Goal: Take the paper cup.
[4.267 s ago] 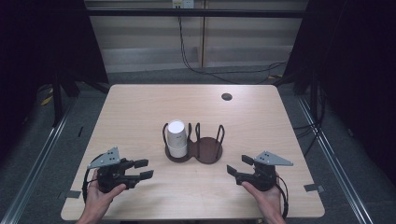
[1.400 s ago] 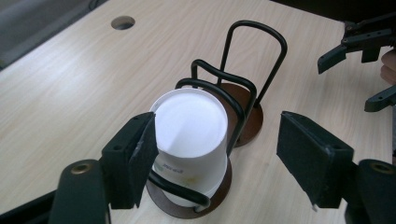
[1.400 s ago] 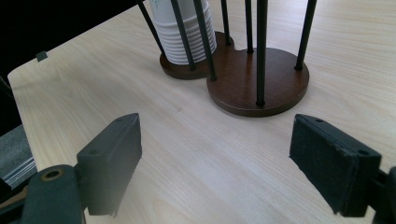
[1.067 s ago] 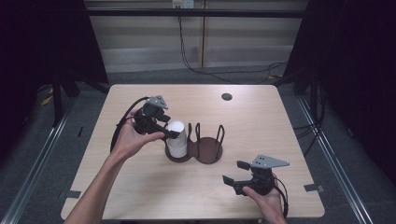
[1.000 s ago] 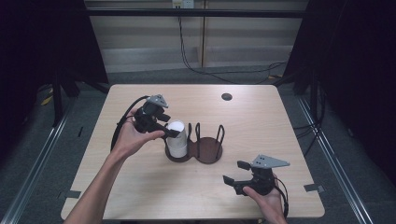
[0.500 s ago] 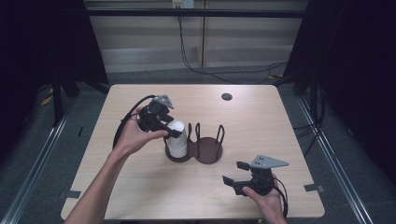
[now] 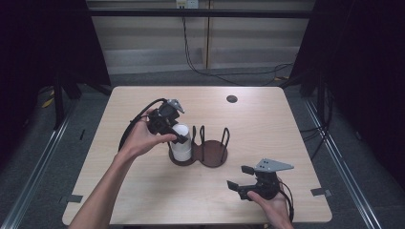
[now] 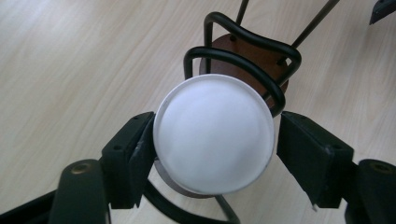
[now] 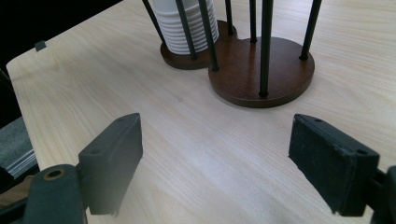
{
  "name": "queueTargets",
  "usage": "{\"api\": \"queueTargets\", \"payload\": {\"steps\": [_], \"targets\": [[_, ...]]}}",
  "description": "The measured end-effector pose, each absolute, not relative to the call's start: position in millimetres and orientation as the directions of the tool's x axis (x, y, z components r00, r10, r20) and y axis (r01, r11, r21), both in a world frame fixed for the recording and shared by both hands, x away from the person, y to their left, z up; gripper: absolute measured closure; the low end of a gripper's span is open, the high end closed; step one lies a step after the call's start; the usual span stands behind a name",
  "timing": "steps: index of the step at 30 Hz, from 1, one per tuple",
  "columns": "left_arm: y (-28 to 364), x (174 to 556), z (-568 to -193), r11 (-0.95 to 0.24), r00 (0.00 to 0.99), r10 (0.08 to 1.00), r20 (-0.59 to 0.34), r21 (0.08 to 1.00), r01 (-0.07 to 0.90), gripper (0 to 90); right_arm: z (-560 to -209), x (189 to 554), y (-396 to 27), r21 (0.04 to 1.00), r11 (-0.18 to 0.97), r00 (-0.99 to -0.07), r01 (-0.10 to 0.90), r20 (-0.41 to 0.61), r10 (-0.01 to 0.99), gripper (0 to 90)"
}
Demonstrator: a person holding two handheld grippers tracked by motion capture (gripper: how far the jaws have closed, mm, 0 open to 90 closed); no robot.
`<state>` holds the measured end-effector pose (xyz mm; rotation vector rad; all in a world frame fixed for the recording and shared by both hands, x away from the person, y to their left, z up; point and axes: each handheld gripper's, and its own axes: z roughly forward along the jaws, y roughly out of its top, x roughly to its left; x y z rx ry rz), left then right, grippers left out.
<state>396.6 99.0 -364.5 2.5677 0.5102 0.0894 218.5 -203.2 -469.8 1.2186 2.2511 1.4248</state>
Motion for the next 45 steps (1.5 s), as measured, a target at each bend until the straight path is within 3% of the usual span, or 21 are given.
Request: {"api": "queueTargets", "payload": {"steps": [14,45], "targets": [[89.6,401.7,-370.8,-0.827,0.923,0.385,-0.032,0.432,0.36,30.9,-469.9,218.1,-202.7,0.824,0.195,-0.639,0.531,0.239,0.731,17.0],[96.7,401.3,-358.5,-0.785,0.915,0.401,-0.047,0.498,0.369,35.2,-471.2,219.0,-202.1,0.815,0.203,-0.642,0.543,0.248,0.725,17.1]]}}
